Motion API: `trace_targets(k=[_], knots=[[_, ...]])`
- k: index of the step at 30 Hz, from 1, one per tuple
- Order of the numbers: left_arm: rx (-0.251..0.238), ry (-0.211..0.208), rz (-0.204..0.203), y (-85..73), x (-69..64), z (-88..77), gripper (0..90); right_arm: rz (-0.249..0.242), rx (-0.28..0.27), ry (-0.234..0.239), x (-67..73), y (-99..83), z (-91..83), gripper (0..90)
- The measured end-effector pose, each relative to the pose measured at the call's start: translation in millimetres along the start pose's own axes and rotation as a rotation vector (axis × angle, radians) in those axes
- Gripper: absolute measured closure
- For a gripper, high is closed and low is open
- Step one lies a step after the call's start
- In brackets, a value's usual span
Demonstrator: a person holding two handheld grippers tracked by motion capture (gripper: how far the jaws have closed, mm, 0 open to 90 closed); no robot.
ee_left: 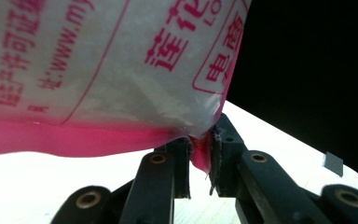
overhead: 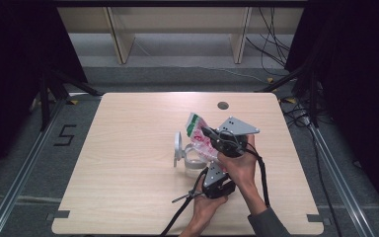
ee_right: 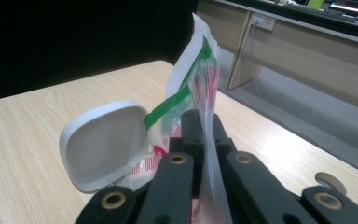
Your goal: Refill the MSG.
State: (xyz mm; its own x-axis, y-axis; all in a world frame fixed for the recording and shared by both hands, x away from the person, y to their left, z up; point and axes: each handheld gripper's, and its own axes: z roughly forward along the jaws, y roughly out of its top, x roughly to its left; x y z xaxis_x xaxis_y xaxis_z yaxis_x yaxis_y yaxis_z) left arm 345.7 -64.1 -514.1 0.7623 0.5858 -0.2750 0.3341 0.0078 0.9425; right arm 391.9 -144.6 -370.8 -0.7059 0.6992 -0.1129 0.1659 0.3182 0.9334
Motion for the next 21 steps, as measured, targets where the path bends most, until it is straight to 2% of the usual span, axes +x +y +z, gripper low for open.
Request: trace_targets(k=[6,7,9,10,12,13,15,16,21], knots=[[-0.005,-0.004,-0.004,0.2,0.0,0.1,79.5,-0.01,0.01,0.007,-0.2,0.0,2.0,90.0],[-0.007,-0.003,-0.008,0.2,-0.2,0.6,79.5,0.006,0.011,0.002,1.2,-0.5,2.1,90.0],[-0.006,-0.005,-0.007,0.2,-0.1,0.6,79.4,0.006,0.003,-0.008,1.6,-0.8,2.7,90.0],[-0.005,-0.006,-0.004,0.2,-0.1,0.0,79.4,-0.011,0.01,0.005,-0.4,-0.1,2.6,90.0],[-0.006,-0.005,-0.001,0.4,-0.4,-0.1,79.5,0.008,0.0,-0.004,-0.2,-0.4,2.4,90.0],[-0.009,-0.008,-0.006,0.6,-0.6,0.2,79.5,-0.002,0.001,0.007,-0.6,0.1,1.9,90.0],[-0.014,-0.01,-0.007,0.8,-1.1,0.0,79.5,0.0,-0.005,-0.007,1.3,0.6,1.8,90.0],[-0.011,-0.007,-0.005,0.9,-0.9,-0.5,79.5,-0.013,0.002,-0.001,0.3,1.2,1.6,90.0],[-0.015,-0.008,-0.01,1.0,-0.7,-0.3,79.4,-0.002,0.011,0.007,1.0,1.1,1.8,90.0]])
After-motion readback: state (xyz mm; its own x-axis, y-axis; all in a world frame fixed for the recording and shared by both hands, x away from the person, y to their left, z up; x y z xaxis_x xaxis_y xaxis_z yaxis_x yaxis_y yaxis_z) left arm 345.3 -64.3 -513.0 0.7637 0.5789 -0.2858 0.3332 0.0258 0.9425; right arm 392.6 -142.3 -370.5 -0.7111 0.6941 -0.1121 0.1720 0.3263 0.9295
